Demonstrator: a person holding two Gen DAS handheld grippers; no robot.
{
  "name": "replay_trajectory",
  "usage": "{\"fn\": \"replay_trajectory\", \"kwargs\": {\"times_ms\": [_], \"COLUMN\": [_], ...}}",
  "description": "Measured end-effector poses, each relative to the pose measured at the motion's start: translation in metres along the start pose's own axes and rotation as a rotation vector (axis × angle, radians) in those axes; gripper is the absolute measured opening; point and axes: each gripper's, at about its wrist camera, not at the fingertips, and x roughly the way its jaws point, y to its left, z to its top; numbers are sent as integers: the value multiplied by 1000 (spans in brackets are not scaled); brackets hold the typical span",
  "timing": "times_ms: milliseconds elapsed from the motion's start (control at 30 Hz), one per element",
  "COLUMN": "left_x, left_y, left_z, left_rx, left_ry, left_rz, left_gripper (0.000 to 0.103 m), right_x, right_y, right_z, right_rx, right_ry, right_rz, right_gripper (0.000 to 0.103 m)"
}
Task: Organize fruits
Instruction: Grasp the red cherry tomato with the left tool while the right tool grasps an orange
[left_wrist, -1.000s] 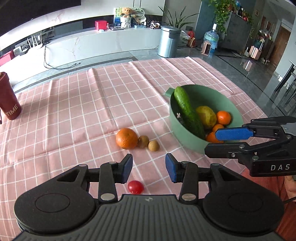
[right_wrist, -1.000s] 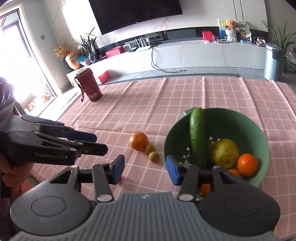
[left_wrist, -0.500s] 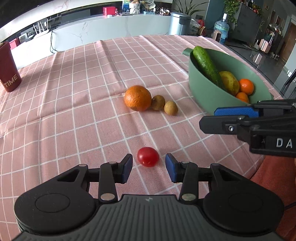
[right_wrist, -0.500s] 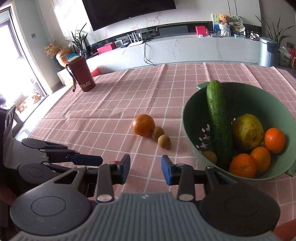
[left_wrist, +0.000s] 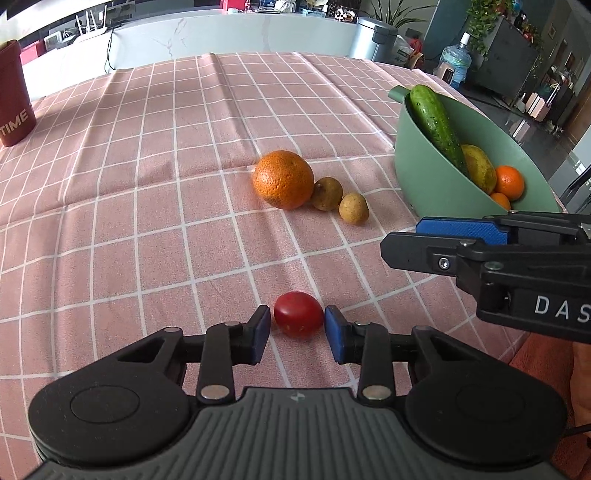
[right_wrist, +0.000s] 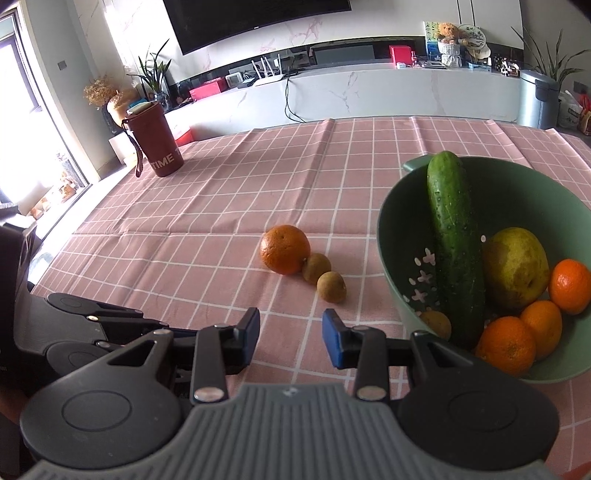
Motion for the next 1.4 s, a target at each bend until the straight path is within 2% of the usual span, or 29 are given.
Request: {"fn": "replay_trajectory", "kwargs": {"times_ms": [133,200,300,433,667,833,1000,1400], "left_x": [0,0,-5,-13,-22,-24,-21,-9], "left_y": [2,3,7,27,52,60,62,67], "left_z": [2,2,4,12,18,19,20,21], "left_rx": [-15,-25,-43,-132,-242,-278,-288,-298], "left_ry": [-3,-3,-36,-94,-171,-209,-221,-188], "left_rz": [-21,-23,6,43,104,110,101,72], "left_gripper": [33,32,32,32,32,32,32,32], "right_x": [4,5,4,7,34,54,69,90], "right_y": [0,2,5,9,22,26,26,33], "right_z": [1,2,4,12,32,38,38,36], "right_rx": [-2,-10,-25,-37,-163,-216,-245,-318], "right_ry": [9,9,-3,-24,-55,-51,-41,-27], "right_rz": [10,14,29,57,9,-15,-51,-101], "right_gripper": [35,35,35,36,41,46,46,46]}}
